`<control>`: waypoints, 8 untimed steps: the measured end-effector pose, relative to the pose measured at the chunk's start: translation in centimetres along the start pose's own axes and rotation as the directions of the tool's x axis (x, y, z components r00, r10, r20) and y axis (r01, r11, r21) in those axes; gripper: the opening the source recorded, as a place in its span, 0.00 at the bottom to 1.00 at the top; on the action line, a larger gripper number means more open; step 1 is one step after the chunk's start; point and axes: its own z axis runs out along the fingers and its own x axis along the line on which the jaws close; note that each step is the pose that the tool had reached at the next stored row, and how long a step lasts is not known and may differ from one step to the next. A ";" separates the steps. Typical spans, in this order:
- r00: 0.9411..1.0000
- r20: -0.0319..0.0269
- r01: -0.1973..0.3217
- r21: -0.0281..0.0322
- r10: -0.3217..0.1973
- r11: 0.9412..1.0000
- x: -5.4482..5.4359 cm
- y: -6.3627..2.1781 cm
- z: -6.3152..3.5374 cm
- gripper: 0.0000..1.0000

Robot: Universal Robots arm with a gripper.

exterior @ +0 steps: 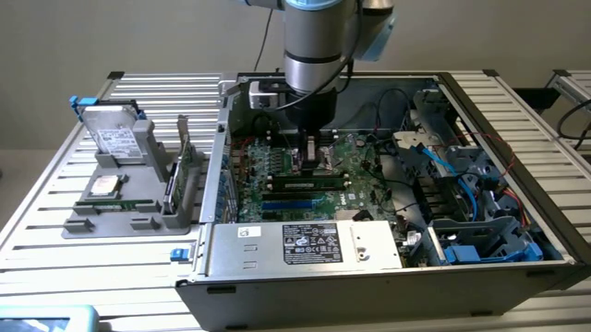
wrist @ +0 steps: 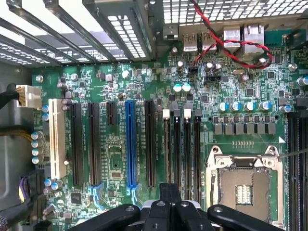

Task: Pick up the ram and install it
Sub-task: 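Press down the ram until it locks into place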

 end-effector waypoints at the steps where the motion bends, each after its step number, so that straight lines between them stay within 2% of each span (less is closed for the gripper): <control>1: 1.000 0.000 0.000 0.000 0.000 1.000 0.0 0.11 0.07 0.11; 8: 1.000 0.000 0.000 0.000 0.000 1.000 0.0 0.39 0.59 0.11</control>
